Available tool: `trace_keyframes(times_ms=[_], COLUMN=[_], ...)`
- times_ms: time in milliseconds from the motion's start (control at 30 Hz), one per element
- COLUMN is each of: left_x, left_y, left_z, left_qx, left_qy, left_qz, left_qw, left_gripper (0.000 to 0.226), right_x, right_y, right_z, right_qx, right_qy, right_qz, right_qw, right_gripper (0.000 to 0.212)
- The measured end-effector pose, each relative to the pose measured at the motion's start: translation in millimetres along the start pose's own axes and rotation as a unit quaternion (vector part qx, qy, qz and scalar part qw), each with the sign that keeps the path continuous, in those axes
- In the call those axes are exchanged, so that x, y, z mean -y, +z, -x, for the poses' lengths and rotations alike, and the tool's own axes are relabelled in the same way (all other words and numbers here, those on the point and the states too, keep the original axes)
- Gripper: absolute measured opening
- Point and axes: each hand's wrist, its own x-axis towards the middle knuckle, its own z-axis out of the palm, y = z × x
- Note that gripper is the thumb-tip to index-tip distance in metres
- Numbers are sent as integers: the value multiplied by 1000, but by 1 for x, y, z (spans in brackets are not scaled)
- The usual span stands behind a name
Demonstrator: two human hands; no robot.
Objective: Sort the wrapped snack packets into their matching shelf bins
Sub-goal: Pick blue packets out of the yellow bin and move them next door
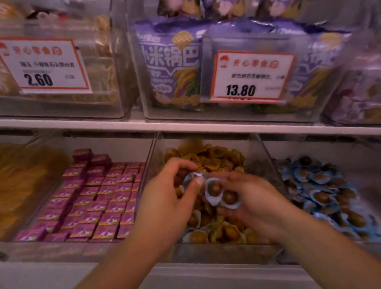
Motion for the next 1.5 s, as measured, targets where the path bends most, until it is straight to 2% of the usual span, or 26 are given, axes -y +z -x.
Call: trace_keyframes(times_ms=[67, 133, 233, 333, 467, 567, 667, 733, 867, 900, 967, 1033, 1133, 1167, 1233, 1333, 1400, 1500], left_x=[-1, -6, -18, -34, -50, -51, -44, -39, -31, -30, -29, -28, -20, -16, -6, 9, 19, 32], left_y=[13, 24, 39, 54, 77, 88, 89, 86, 74, 70, 60, 45, 17, 7, -13, -35, -43, -55], left_z=[-1, -1, 0, -1, 1, 3, 0, -5, -14, -16, -21, -24, -29, -31, -33, -23, -12, 0], left_qx=[-16, -22, -9, 3, 82, 120, 133, 145, 120, 115, 101, 90, 89, 88, 98, 121, 140, 160], left_qy=[-44, -44, -14, 29, 83, 81, 83, 80, 66, 69, 90, 115, 125, 123, 101, 67, 54, 60], left_qz=[56, 80, 50, -11, -41, -15, -35, -60, -84, -90, -113, -147, -202, -216, -230, -260, -275, -269], left_qw=[997, 996, 999, 1000, 992, 989, 987, 984, 987, 987, 984, 978, 967, 965, 963, 956, 950, 948], left_gripper=[15, 11, 15, 29, 55, 61, 55, 49, 29, 27, 25, 26, 31, 32, 32, 39, 42, 42], right_x=[12, 20, 25, 26, 25, 34, 46, 51, 54, 56, 59, 61, 54, 51, 41, 17, -1, -16], right_y=[-10, -18, -27, -29, -37, -64, -111, -146, -199, -204, -202, -185, -148, -131, -93, -37, -13, 5], right_z=[3, 7, 14, 26, 36, 40, 40, 41, 38, 36, 31, 30, 30, 32, 34, 27, 17, 2], right_qx=[-2, 26, 79, 112, -42, -86, -118, -165, -275, -304, -331, -323, -268, -225, -97, 101, 197, 294], right_qy=[46, 66, 61, 8, -121, -132, -120, -94, -46, -64, -124, -177, -272, -298, -311, -217, -149, -63], right_qz=[-150, -217, -208, -156, -25, -37, -1, 67, 217, 225, 169, 119, 226, 273, 317, 380, 454, 550], right_qw=[988, 974, 973, 981, 991, 987, 986, 980, 936, 923, 920, 922, 896, 887, 891, 893, 856, 779], right_gripper=[29, 43, 54, 40, 17, 16, 22, 16, 18, 16, 9, 21, 29, 30, 32, 28, 26, 39])
